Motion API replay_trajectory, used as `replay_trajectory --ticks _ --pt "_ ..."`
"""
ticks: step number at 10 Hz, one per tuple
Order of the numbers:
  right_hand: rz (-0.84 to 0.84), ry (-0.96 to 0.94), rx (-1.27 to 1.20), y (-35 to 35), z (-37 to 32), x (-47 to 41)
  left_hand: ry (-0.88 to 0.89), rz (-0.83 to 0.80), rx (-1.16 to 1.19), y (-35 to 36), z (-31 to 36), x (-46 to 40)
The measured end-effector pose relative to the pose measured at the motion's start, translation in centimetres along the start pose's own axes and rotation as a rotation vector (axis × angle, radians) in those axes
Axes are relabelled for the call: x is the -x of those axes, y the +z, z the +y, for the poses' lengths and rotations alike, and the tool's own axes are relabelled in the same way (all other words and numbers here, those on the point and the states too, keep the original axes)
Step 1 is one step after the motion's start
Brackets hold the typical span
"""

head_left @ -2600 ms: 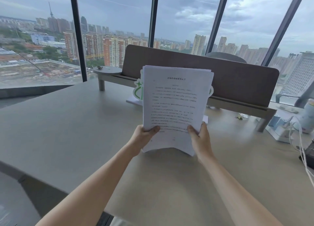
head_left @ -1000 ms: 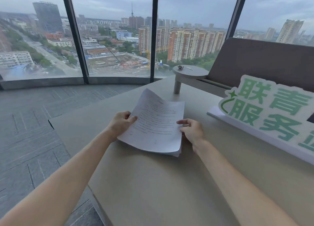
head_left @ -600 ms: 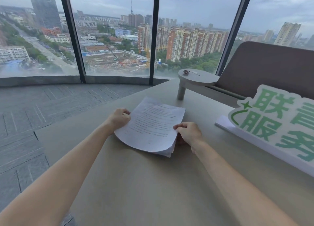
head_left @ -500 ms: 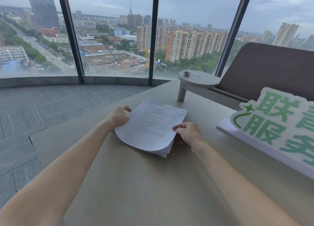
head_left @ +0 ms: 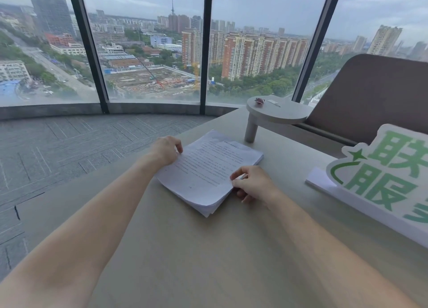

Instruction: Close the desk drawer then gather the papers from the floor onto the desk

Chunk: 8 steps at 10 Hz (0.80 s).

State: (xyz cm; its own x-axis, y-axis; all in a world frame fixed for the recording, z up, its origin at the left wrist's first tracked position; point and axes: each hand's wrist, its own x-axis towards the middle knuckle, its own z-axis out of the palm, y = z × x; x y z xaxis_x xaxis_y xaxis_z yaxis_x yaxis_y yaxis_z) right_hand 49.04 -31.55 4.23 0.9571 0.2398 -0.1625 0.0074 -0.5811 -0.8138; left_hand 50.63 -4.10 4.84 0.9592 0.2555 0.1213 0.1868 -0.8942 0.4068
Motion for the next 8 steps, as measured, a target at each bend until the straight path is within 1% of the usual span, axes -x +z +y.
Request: replay_trajectory --ticks 2,5,6,7,8 --pt "-0.016 0.011 0.075 0.1 -0.6 -0.3 0.008 0.114 0.038 0.9 0.0 -0.1" --pt "0.017 -0.009 0.31 0.7 -1.5 -0.8 -0.001 0.113 0.013 1.6 0.8 0.6" --pt "0.015 -0.01 0.332 0.7 -1.5 -1.2 -0.008 0.115 0.042 1.8 0.8 0.4" --pt "0.003 -0.036 0.391 0.8 -1.4 -1.6 -0.021 0.085 0.037 1.5 0.9 0.6" --pt "0.027 -0.076 0.491 0.7 -1.6 -1.9 -0.02 0.093 0.015 1.6 1.5 0.7"
